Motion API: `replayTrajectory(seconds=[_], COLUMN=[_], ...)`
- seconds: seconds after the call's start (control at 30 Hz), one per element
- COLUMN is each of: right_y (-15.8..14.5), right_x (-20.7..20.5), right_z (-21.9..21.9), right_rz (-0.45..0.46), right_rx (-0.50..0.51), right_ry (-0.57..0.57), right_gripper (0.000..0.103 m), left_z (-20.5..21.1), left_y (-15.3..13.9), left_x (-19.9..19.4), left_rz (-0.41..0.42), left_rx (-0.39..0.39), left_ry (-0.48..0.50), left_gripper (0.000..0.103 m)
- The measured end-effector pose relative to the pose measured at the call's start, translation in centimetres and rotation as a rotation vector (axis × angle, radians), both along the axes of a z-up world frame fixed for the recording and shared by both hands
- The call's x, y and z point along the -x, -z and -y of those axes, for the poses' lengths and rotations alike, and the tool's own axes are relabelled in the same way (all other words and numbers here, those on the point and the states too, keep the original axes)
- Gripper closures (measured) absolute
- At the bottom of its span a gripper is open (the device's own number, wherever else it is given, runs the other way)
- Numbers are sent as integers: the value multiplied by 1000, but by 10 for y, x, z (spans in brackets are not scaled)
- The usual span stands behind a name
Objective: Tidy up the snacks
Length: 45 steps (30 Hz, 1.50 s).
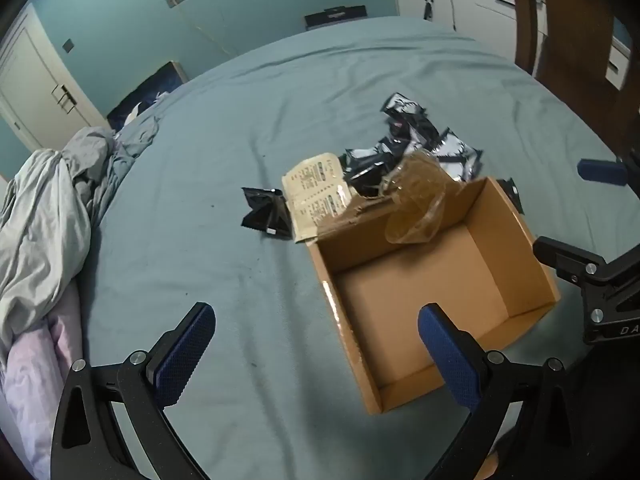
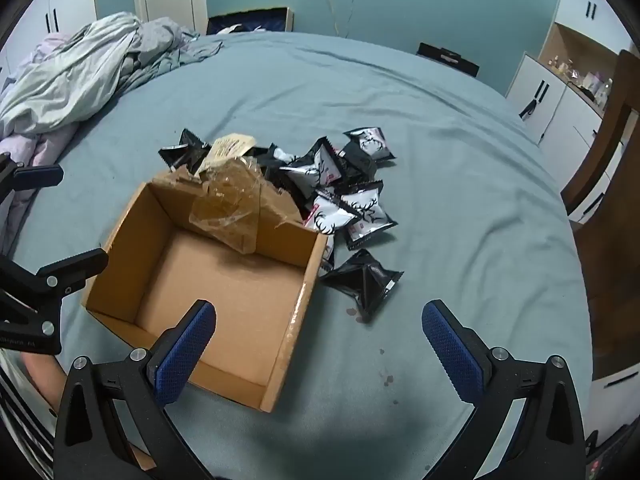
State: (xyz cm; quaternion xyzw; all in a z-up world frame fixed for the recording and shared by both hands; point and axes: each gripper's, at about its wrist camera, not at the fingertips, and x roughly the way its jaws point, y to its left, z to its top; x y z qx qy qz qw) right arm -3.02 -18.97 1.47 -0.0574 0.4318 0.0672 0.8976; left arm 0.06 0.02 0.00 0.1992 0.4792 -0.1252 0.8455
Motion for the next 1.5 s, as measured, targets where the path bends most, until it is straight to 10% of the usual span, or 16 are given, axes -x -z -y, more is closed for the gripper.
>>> replayTrajectory(seconds=[1.5], right_y=[-4], right_x=[1], right_z=[3], right_rz=[20], right_rx=[-11], right_ry=[24], right_gripper=[0], left_z=[-14], left_y=[-10], left_x=[-6], left_rz=[28], left_rx=[45], left_ry=[-32], left_gripper=[0])
